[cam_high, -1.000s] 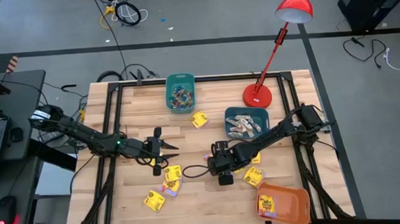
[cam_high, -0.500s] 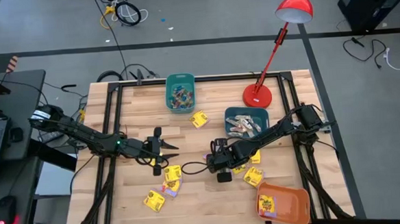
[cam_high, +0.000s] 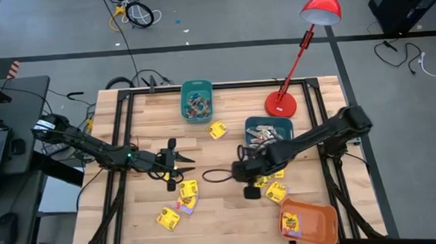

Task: Sort candy
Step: Put the yellow candy bag into the orange bin

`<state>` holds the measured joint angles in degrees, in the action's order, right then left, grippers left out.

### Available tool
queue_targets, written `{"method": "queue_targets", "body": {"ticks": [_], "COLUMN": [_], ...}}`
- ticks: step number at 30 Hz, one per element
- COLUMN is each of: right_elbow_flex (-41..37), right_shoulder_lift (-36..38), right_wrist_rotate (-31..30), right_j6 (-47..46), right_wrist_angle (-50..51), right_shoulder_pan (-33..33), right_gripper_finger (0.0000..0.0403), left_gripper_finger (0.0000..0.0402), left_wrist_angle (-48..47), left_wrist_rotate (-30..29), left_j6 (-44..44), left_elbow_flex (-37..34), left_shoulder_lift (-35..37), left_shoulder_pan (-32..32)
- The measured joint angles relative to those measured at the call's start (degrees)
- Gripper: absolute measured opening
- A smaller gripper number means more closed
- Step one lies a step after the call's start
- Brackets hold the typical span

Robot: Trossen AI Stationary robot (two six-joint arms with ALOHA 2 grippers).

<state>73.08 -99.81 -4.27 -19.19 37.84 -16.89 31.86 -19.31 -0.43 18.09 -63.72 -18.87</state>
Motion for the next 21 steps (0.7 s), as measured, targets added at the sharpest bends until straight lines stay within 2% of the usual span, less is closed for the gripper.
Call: {"method": "queue_targets", "body": {"ticks": [5,9,16,21], "right_elbow_flex": [0.04,0.11,0.08,0.08], "right_shoulder_lift": [8.07,13.91,15.48,11.99], "right_wrist_rotate": [13.75,22.47,23.17,17.95], "right_j6": [-13.9,-28.47,-54.47,-65.73], "right_wrist_angle": [10.41,17.3,20.84,20.86], "right_shoulder_pan": [-1.91,-7.53,-23.68,-31.75], "right_gripper_finger": [0.0002,0.0001,0.0,0.0], "left_gripper_finger": [0.0113,0.0113,0.0113,0.0113], "left_wrist_angle": [0.32,2.25,3.33,3.48], "left_wrist_rotate": [0.0,0.0,0.02,0.0], "left_j6": [-0.02,0.05,0.18,0.27], "left_elbow_flex": [0.0,0.0,0.0,0.0], "left_shoulder_lift": [0.0,0.0,0.0,0.0], "left_shoulder_pan": [0.0,0.0,0.0,0.0]}}
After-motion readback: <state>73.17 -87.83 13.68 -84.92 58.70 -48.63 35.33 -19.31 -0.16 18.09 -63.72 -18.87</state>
